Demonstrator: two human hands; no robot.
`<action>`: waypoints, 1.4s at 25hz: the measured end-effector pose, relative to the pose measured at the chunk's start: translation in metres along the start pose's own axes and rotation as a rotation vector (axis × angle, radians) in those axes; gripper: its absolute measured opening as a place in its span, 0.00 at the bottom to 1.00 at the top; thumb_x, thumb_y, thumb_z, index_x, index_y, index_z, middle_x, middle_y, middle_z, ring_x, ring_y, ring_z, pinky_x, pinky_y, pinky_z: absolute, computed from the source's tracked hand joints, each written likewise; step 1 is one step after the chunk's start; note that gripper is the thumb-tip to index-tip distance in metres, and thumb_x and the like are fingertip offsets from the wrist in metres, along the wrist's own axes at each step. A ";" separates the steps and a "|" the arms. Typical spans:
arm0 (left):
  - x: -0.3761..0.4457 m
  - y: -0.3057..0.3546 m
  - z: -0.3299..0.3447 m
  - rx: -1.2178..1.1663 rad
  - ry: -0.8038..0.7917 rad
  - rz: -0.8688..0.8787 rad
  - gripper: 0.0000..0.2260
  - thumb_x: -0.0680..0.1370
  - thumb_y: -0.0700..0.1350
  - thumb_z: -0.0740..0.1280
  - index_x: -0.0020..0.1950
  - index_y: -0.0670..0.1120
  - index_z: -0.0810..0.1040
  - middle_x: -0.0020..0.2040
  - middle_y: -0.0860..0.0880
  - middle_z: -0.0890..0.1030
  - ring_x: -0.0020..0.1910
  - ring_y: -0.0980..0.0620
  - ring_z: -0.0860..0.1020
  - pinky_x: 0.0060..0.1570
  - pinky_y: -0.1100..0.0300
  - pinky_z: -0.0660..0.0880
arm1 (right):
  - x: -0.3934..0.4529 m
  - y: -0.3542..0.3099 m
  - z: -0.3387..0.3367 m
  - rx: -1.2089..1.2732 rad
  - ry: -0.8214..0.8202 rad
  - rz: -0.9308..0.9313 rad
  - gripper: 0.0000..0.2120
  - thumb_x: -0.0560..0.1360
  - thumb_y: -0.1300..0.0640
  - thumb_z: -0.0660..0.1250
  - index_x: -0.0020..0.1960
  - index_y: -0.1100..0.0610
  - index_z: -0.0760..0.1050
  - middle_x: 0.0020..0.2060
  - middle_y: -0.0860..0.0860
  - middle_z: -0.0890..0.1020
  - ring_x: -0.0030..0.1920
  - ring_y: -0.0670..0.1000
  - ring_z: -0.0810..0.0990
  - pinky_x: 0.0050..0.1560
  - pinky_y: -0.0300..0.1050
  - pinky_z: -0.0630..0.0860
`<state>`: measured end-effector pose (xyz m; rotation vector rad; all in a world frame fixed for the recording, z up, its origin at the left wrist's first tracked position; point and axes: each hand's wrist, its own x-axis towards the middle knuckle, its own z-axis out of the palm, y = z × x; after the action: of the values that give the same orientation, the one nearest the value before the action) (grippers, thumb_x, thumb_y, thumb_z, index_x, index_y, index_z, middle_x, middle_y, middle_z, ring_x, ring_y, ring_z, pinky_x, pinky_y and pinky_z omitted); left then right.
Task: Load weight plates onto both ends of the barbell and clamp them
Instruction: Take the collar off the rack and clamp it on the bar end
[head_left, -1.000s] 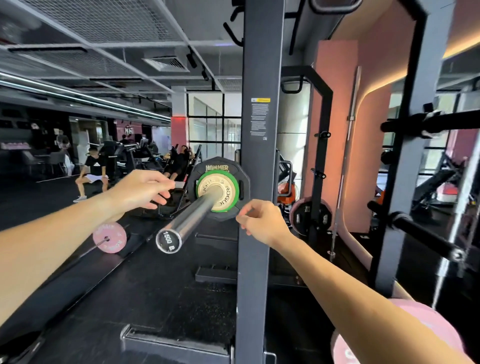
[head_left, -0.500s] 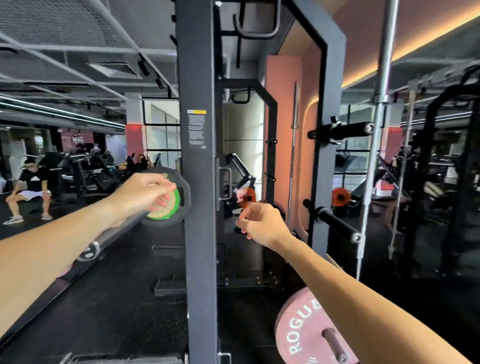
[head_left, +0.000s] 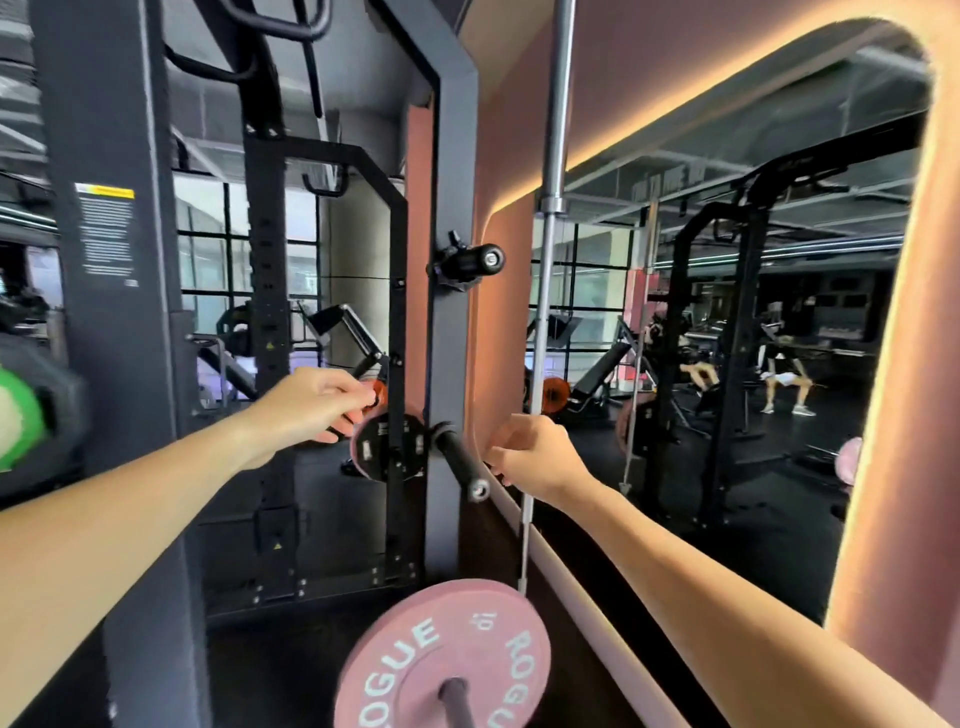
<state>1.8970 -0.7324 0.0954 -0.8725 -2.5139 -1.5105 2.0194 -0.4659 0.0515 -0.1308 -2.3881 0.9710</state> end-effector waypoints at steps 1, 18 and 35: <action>0.010 0.007 0.014 0.000 -0.011 0.003 0.04 0.77 0.55 0.71 0.44 0.59 0.85 0.40 0.53 0.86 0.38 0.56 0.85 0.39 0.61 0.80 | 0.006 0.012 -0.010 0.014 0.001 0.010 0.03 0.67 0.56 0.70 0.36 0.50 0.80 0.32 0.47 0.84 0.34 0.49 0.83 0.43 0.48 0.84; 0.218 0.022 0.051 -0.161 0.029 0.114 0.09 0.82 0.53 0.65 0.61 0.55 0.76 0.57 0.49 0.81 0.51 0.49 0.83 0.45 0.54 0.80 | 0.193 0.032 -0.022 0.692 -0.053 0.246 0.19 0.84 0.43 0.55 0.48 0.55 0.76 0.38 0.55 0.84 0.35 0.55 0.82 0.40 0.46 0.78; 0.338 0.039 0.052 -0.306 -0.012 0.228 0.20 0.83 0.59 0.59 0.75 0.64 0.63 0.64 0.53 0.76 0.53 0.50 0.82 0.44 0.52 0.81 | 0.337 -0.007 0.010 1.066 0.014 0.117 0.19 0.82 0.43 0.55 0.58 0.52 0.78 0.59 0.61 0.80 0.64 0.64 0.80 0.62 0.62 0.78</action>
<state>1.6461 -0.5309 0.2177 -1.1643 -2.1319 -1.8379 1.7312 -0.3811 0.2042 0.1267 -1.5703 2.1177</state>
